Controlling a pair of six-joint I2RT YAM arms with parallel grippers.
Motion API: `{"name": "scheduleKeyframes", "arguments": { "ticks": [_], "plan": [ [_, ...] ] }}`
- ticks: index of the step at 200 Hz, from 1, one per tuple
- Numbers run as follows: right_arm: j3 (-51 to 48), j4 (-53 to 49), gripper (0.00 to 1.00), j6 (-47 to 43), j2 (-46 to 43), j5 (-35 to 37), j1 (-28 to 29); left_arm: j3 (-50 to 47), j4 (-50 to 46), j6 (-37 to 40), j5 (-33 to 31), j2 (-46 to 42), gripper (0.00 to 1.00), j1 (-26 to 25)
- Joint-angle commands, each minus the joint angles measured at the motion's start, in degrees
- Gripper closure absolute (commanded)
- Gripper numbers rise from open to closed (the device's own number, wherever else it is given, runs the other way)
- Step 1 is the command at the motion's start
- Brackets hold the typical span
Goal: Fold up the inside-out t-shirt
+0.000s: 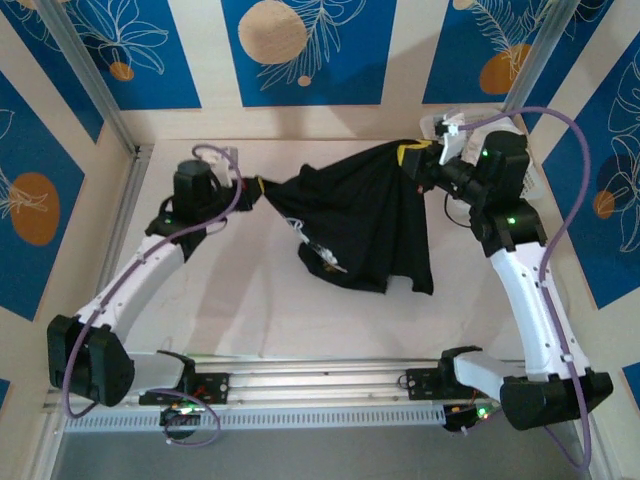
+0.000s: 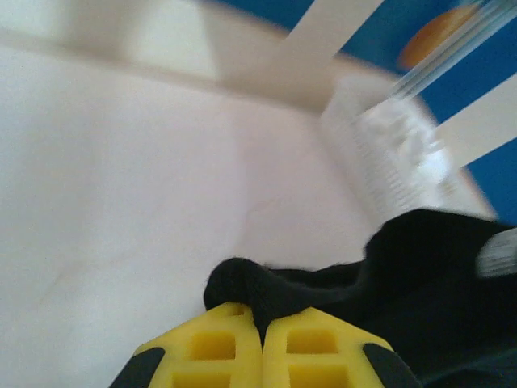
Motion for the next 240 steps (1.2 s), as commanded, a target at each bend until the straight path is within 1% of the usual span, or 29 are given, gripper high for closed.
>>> {"name": "scheduleKeyframes", "arguments": {
  "ticks": [1,13,30,40,53,61,80,89,100,121,151,160,166,174,188,196,205,215,227,240],
  "plan": [
    [-3.1,3.63,1.0,-1.02,4.33,-9.86,2.28,-3.73,-0.18,1.89,-4.49,1.73,0.91,-0.23],
    [-4.18,3.59,1.0,-1.97,6.95,-9.96,4.72,-3.93,-2.19,4.3,-5.02,3.36,0.83,-0.59],
    [-4.71,2.19,1.0,-3.5,10.53,-8.29,7.33,-3.4,-6.21,7.7,-10.46,4.15,0.7,-1.72],
    [-4.93,1.74,1.0,-3.81,12.23,-7.47,7.83,-3.55,-7.07,9.43,-13.55,3.29,0.65,-2.76],
    [-4.98,1.25,1.0,-3.91,13.81,-7.28,7.94,-4.42,-6.09,12.63,-16.87,1.46,0.58,-5.49],
    [-5.08,1.2,1.0,-3.97,14.49,-6.95,7.93,-5.11,-4.9,14.89,-17.9,0.33,0.56,-7.83],
    [-5.3,1.04,1.0,-4.11,15.53,-6.82,7.88,-7.02,0.03,20.27,-14.67,-0.13,0.49,-13.25],
    [-5.29,0.93,1.0,-4.23,15.85,-6.66,7.87,-6.84,1.31,21.59,-12.64,1.49,0.46,-14.9],
    [-5.34,0.89,1.0,-4.28,16.04,-6.64,7.88,-4.99,0.63,22.39,-11.24,4.9,0.45,-16.38],
    [-5.91,0.85,1.0,-4.17,15.49,-6.16,7.6,-0.5,-1.31,22.11,-9.51,12.12,0.43,-17.68],
    [-6.8,1.06,1.0,-3.83,14.1,-5.76,7.03,3.17,0.03,19.79,-6.38,20.54,0.42,-17.72],
    [-7.13,1.39,1.0,-3.6,13.66,-5.76,6.89,4.36,1.0,19.32,-5.25,22.52,0.45,-17.66],
    [-7.36,1.54,1.0,-3.56,13.37,-5.75,6.8,5.29,1.83,18.93,-4.43,23.76,0.5,-17.62],
    [-7.52,1.5,1.0,-3.75,12.96,-5.61,6.66,6.83,2.05,18.28,-3.57,24.9,0.63,-17.48],
    [-6.71,-1.0,1.0,-5.12,12.25,-4.15,6.15,9.38,1.68,17.98,-2.04,24.76,0.89,-17.27],
    [-5.46,-3.47,1.0,-6.44,11.56,-1.53,5.83,10.19,1.28,18.08,-1.11,23.32,1.0,-17.07],
    [-3.61,-6.24,1.0,-7.76,10.65,2.3,5.49,10.26,1.47,17.37,0.76,20.24,1.0,-16.68],
    [-1.31,-8.66,0.99,-8.61,10.08,6.4,5.31,9.75,2.57,14.91,5.09,16.11,1.0,-16.26],
    [2.14,-10.97,0.95,-8.56,10.63,12.17,5.24,8.6,6.21,10.19,11.01,10.92,1.0,-16.1],
    [5.12,-11.82,0.9,-7.23,12.93,19.75,5.36,7.02,11.26,3.8,14.48,6.08,1.0,-16.12]
  ]
}}
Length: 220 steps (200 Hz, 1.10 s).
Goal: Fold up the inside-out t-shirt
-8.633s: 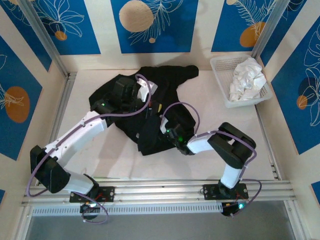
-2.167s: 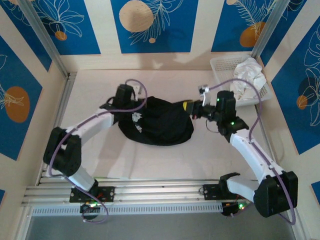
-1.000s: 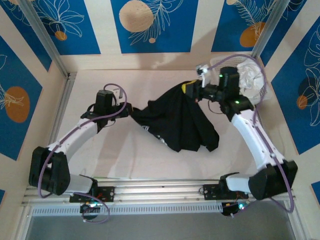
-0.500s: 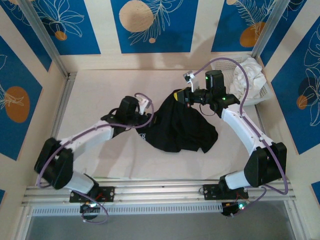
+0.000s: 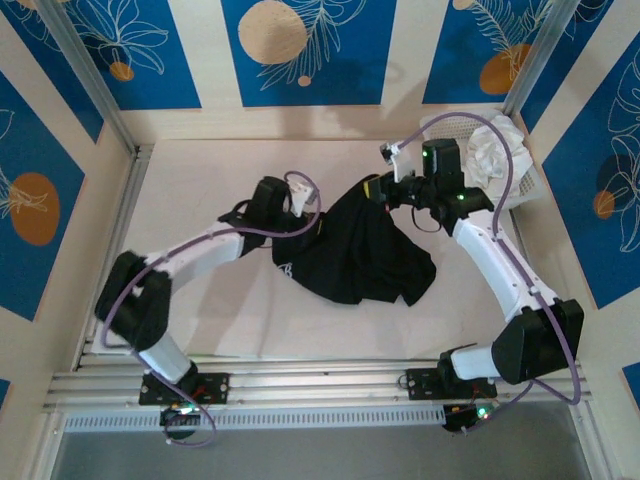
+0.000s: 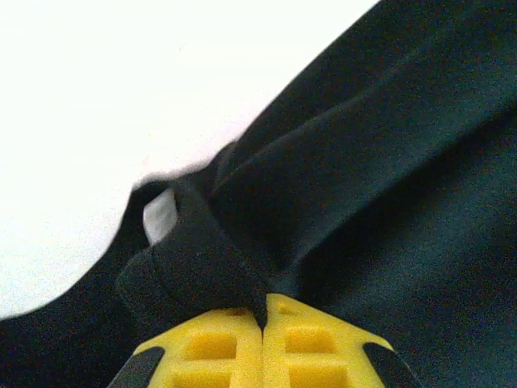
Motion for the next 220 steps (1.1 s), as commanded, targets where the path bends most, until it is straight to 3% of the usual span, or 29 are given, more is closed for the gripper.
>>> {"name": "scheduleKeyframes", "arguments": {
  "ticks": [1,21,50,82,122,142,169,191,202,220],
  "plan": [
    [6.94,-4.15,0.89,-0.73,0.49,14.65,-0.22,-0.37,10.6,-10.53,11.73,-10.93,1.0,0.5],
    [12.44,-6.61,0.84,1.31,5.94,21.62,-0.09,-0.99,12.52,-15.46,10.98,-15.36,1.0,0.5],
    [14.04,-8.83,0.7,4.47,6.72,21.29,0.43,-0.58,10.82,-16.31,8.34,-16.94,1.0,0.51],
    [-0.5,-4.18,0.54,11.55,-3.81,12.59,1.0,-1.19,10.83,-16.6,7.52,-16.41,1.0,0.53],
    [-20.94,2.8,0.43,18.97,-15.16,6.91,6.71,-1.01,9.09,-14.77,6.99,-16.35,1.0,0.5],
    [-27.06,8.98,0.4,22.48,-15.07,6.83,8.74,-1.01,9.06,-14.52,7.34,-16.39,1.0,0.49],
    [-28.58,14.73,0.38,22.25,-7.99,10.01,8.27,-1.27,8.98,-14.49,6.91,-17.15,1.0,0.57],
    [-28.43,22.5,0.45,23.42,-1.48,6.7,5.9,-1.46,8.14,-13.82,6.23,-18.17,1.0,0.6],
    [-28.08,25.47,0.58,24.56,0.4,3.8,4.25,-1.67,7.65,-13.24,5.65,-18.73,1.0,0.63],
    [-28.28,28.24,0.88,25.83,0.14,-0.41,0.88,-2.19,7.23,-12.86,4.67,-19.5,1.0,1.3]
  ]
}}
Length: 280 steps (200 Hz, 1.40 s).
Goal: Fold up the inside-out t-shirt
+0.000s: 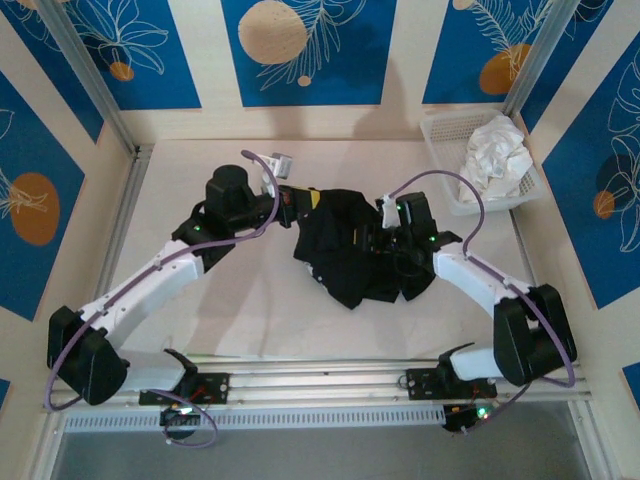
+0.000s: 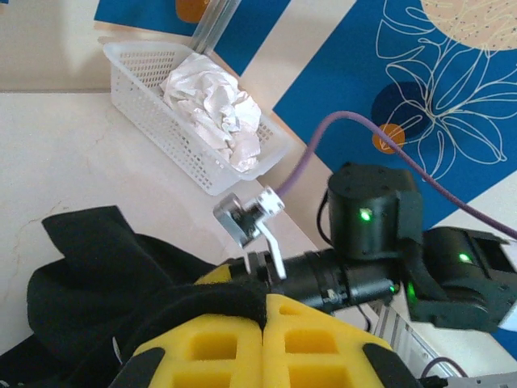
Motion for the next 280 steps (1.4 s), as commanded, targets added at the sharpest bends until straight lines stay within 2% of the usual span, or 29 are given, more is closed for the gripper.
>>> {"name": "scheduleKeyframes", "arguments": {
  "ticks": [1,13,39,74,98,117,143,159,174,195,223,245,264,280],
  "plan": [
    [-0.11,9.05,0.89,2.65,-0.68,-6.87,-3.87,-0.79,0.23,2.02,-1.78,-2.83,1.0,1.14],
    [-0.5,8.97,1.0,2.6,-3.41,-8.55,-6.45,-1.04,0.14,1.79,-2.6,-3.45,1.0,2.11],
    [1.29,8.78,1.0,3.56,-11.18,-14.47,-12.83,-1.5,3.04,-1.31,-4.22,-5.12,1.0,5.87],
    [9.01,5.57,1.0,2.69,-20.11,-18.8,-17.41,0.4,6.95,-6.07,-4.16,-7.49,1.0,13.25],
    [7.7,2.92,1.0,0.64,-25.1,-18.18,-17.95,-1.2,2.46,-4.38,-9.82,-10.15,1.0,16.53],
    [2.77,3.58,1.0,1.43,-25.53,-21.31,-17.57,-3.41,-5.12,-0.45,-13.38,-9.23,1.0,16.77],
    [-2.88,4.16,1.0,0.59,-23.19,-24.66,-15.2,-7.38,-9.52,2.89,-11.1,-5.01,1.0,16.56],
    [-5.72,3.61,1.0,0.91,-21.23,-24.35,-12.94,-9.82,-7.92,2.87,-8.11,-3.61,1.0,16.49],
    [-7.12,0.42,1.0,0.71,-19.19,-19.37,-10.44,-12.21,-2.46,0.86,-3.89,-3.81,1.0,16.37],
    [-6.73,-6.2,0.97,-1.32,-16.3,-5.91,-5.52,-12.99,3.8,-1.69,1.6,-4.06,1.0,15.81],
    [-3.64,-12.19,0.75,-6.13,-15.63,12.14,1.78,-11.87,6.95,-3.72,7.2,-4.0,1.0,14.95],
    [-2.56,-11.29,0.59,-11.71,-17.72,23.78,8.85,-12.04,8.75,-5.09,8.94,-4.68,1.0,14.5],
    [-3.7,-7.12,0.52,-16.94,-20.04,28.94,14.75,-11.72,8.42,-5.05,8.7,-5.43,1.0,14.26],
    [-4.22,-4.06,0.48,-21.85,-20.12,27.82,17.77,-11.34,7.84,-4.86,8.57,-5.64,1.0,14.13]
  ]
}}
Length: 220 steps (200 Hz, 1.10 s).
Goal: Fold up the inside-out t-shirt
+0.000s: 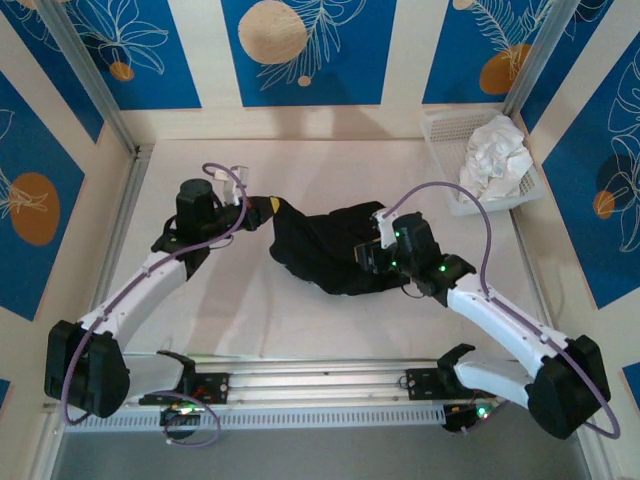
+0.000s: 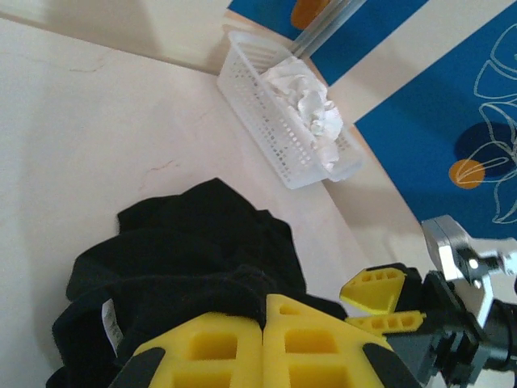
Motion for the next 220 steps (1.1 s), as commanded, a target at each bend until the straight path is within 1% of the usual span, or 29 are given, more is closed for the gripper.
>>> {"name": "scheduleKeyframes", "arguments": {
  "ticks": [1,16,25,41,63,96,109,113,120,127,135,142,156,171,173,192,196,205,220],
  "plan": [
    [0.52,4.54,0.48,-9.97,-1.4,7.28,3.9,2.3,2.92,-0.68,2.34,-1.76,1.0,-0.53],
    [1.29,5.47,0.44,-13.17,0.93,6.79,6.1,2.65,2.63,-0.72,2.38,-1.64,1.0,-0.67],
    [1.97,5.82,0.39,-14.86,2.86,6.89,7.33,2.82,2.52,-0.68,2.34,-1.62,1.0,-0.75],
    [2.81,7.17,0.35,-17.17,6.88,6.64,8.66,3.12,2.45,-0.72,2.35,-1.62,1.0,-0.88],
    [3.93,9.69,0.33,-18.08,13.33,6.74,8.2,3.64,2.19,-0.62,2.54,-1.6,1.0,-1.06],
    [6.58,12.3,0.3,-18.04,20.08,3.75,8.31,4.17,1.11,0.07,2.37,-1.7,1.0,-1.1],
    [7.72,12.61,0.31,-17.24,21.97,5.64,8.08,4.27,1.0,0.26,2.32,-1.87,1.0,-1.1],
    [8.31,12.22,0.33,-16.89,22.48,6.64,7.93,4.27,0.83,0.4,2.21,-1.97,1.0,-1.15],
    [9.1,11.37,0.41,-16.57,22.93,7.66,7.4,4.24,0.34,0.81,1.68,-2.14,1.0,-1.15],
    [9.49,10.54,0.52,-15.76,22.66,7.51,6.48,4.27,-0.55,1.38,0.62,-2.39,1.0,-1.1],
    [9.45,9.92,0.64,-14.64,21.49,5.13,5.11,4.4,-2.36,2.4,-1.38,-2.64,1.0,-1.1],
    [9.08,9.58,0.73,-13.38,19.83,1.49,3.67,4.58,-4.45,3.46,-3.93,-2.89,1.0,-1.1],
    [7.51,9.49,0.84,-10.65,15.95,-7.32,0.47,4.8,-8.54,5.71,-10.01,-3.2,1.0,-1.12],
    [5.82,10.42,0.99,-6.36,12.05,-17.15,-3.46,4.54,-10.82,7.55,-15.44,-2.97,1.0,-1.12],
    [5.58,10.74,1.0,-5.76,11.6,-18.74,-4.01,4.54,-10.86,7.69,-16.1,-2.88,1.0,-1.11],
    [3.86,14.77,1.0,1.68,8.79,-32.09,-8.51,4.1,-11.41,8.95,-20.56,-0.96,1.0,-1.1],
    [3.62,15.93,1.0,3.38,8.44,-34.25,-9.03,4.1,-11.51,9.36,-21.37,-0.19,0.98,-1.1],
    [3.3,18.28,1.0,6.69,8.04,-38.07,-9.92,4.43,-11.88,10.56,-22.84,1.98,0.94,-1.06],
    [3.31,21.27,1.0,11.88,8.3,-41.8,-10.61,6.45,-14.75,13.04,-25.07,6.46,0.87,-1.1]
  ]
}}
